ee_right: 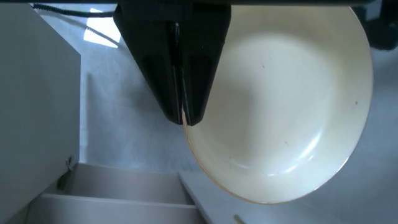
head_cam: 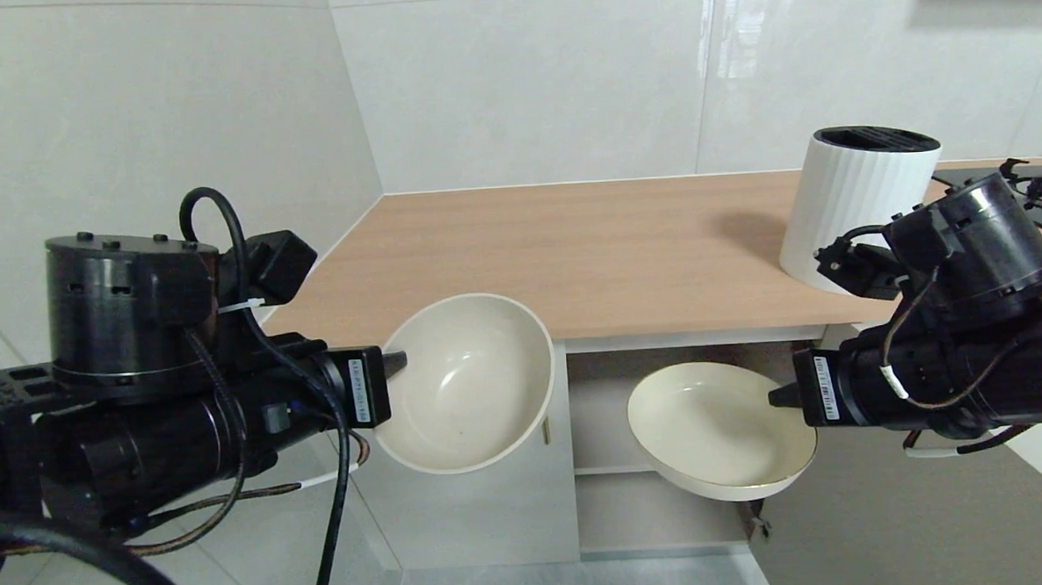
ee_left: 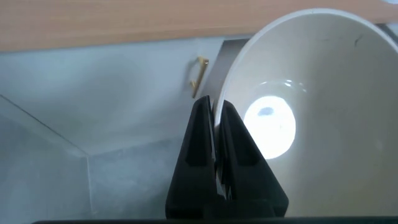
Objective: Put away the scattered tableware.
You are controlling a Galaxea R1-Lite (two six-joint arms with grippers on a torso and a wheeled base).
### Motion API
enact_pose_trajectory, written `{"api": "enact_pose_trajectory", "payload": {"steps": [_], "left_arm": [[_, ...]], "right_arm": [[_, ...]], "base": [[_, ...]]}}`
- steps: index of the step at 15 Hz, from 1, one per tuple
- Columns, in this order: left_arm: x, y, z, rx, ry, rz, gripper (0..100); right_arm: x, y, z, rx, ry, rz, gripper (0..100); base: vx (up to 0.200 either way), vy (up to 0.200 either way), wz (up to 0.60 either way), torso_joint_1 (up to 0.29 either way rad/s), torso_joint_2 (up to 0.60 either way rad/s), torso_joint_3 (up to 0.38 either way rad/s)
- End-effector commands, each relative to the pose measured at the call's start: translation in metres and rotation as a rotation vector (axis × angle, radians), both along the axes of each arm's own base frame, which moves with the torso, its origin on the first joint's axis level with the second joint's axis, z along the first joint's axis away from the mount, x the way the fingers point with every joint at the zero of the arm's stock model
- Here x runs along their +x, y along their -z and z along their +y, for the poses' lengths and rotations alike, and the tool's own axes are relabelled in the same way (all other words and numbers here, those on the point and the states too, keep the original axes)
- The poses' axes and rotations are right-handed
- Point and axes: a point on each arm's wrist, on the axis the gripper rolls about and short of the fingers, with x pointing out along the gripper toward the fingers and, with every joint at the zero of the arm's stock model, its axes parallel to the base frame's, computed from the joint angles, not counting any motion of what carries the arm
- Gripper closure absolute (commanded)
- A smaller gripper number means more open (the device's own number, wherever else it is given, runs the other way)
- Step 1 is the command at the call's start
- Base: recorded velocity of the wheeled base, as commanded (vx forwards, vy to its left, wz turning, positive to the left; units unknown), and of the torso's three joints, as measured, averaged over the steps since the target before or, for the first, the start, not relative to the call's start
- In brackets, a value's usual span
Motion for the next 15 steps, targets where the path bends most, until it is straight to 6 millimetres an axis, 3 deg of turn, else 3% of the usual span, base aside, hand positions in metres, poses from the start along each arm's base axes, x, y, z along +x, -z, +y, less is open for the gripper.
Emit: {"api": "enact_pose_trajectory", "payload": {"steps": [1,5,15], "left_arm": [[0.0051,0.0072,-0.0029,0.013,0.000,0.025,100],[0.0097,0.0138,-0.0054,0.025,-0.002,0.048,100],[0.0110,0.0158,-0.0061,0.029,-0.004,0.054,100]], "right_arm": [[0.0036,0.0059,0.0025,-0.013,0.000,0.018,100],[0.0057,0.0091,0.0038,-0.020,0.000,0.029,100],[0.0076,0.0093,0.0044,-0.018,0.005,0.019,100]], "base": [[0.000,0.000,0.00,0.000,0.00,0.000],[0.000,0.000,0.00,-0.032,0.07,0.043],[0.000,0.000,0.00,-0.193,0.45,0.261]]}}
